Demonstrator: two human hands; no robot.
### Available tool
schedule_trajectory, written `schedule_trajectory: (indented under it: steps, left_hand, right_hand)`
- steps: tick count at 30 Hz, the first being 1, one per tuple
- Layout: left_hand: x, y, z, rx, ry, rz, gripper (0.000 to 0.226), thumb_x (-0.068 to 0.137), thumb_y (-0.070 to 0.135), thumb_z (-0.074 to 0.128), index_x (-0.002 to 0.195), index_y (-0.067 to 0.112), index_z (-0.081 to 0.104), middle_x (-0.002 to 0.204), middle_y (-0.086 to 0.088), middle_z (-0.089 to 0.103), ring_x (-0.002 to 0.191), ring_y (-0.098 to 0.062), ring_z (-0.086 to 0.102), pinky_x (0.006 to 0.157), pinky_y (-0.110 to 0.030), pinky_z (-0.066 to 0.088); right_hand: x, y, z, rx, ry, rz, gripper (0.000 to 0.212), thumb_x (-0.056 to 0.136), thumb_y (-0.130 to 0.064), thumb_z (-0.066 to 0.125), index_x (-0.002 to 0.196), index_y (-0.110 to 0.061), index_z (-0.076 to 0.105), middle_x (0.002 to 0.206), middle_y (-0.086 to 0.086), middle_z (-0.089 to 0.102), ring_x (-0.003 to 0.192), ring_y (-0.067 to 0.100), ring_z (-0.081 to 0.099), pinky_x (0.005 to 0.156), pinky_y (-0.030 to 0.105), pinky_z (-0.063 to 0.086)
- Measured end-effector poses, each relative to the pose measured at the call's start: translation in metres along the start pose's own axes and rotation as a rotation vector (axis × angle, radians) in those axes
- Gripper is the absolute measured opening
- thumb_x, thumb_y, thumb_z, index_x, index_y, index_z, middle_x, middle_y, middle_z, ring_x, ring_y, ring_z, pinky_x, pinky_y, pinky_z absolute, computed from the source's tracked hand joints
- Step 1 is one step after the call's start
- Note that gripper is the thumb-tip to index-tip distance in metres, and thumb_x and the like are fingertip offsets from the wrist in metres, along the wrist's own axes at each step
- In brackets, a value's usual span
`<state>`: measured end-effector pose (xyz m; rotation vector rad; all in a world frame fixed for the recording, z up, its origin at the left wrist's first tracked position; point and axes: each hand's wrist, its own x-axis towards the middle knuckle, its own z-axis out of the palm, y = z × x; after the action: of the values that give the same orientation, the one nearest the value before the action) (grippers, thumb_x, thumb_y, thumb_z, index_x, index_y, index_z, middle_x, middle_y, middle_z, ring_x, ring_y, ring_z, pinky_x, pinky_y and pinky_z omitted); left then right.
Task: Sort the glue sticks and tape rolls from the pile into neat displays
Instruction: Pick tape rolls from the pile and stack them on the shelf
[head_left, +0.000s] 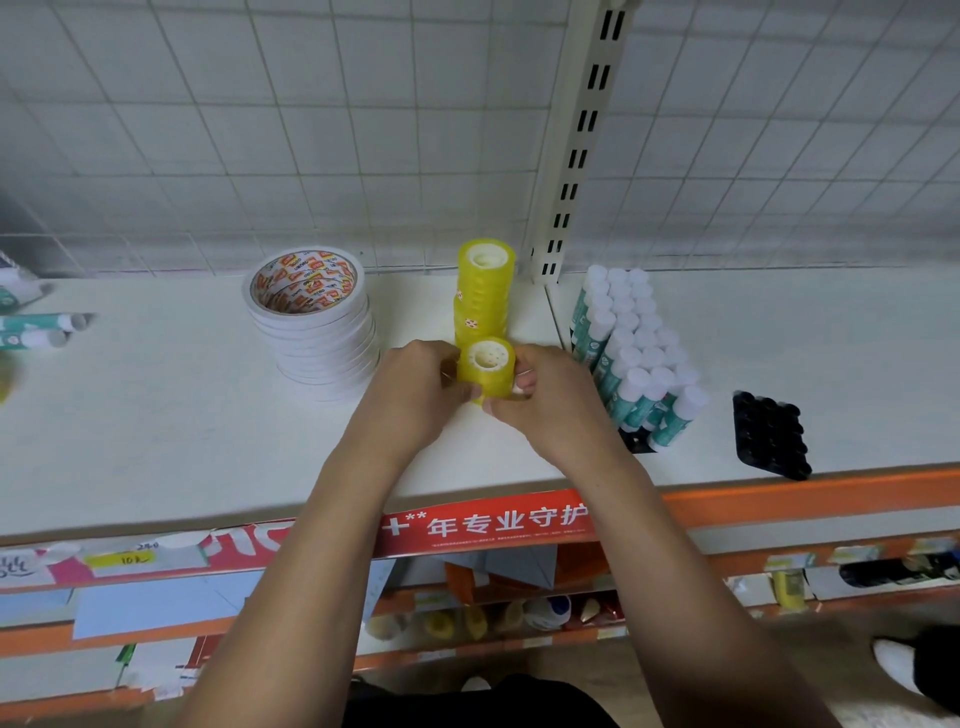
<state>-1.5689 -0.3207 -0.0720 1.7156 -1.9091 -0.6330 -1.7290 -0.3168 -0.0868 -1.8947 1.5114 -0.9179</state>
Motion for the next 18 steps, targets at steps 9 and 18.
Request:
schedule_trajectory:
  steps: [9,18]
  left_hand:
    - [-0.036,-0.002,-0.017,0.165,0.009,-0.027,0.028,0.088,0.031,0.066,0.113,0.019,0.068,0.102,0.001,0.07,0.094,-0.024,0.064,0.083,-0.038,0.051]
    - [-0.114,-0.051,-0.095,0.284,0.084,-0.185,0.022,0.091,0.05,0.054,0.094,0.031,0.065,0.091,0.014,0.067,0.085,-0.012,0.062,0.074,-0.035,0.052]
  right_hand:
    - [-0.019,-0.021,-0.004,-0.241,0.136,-0.074,0.037,0.086,-0.019,0.065,0.123,-0.019,0.059,0.118,0.0,0.052,0.099,0.017,0.057,0.084,0.033,0.049]
    - [-0.028,-0.111,0.049,-0.244,-0.138,-0.252,0.012,0.087,-0.03,0.064,0.098,-0.029,0.069,0.089,-0.012,0.068,0.083,0.009,0.062,0.073,0.033,0.053]
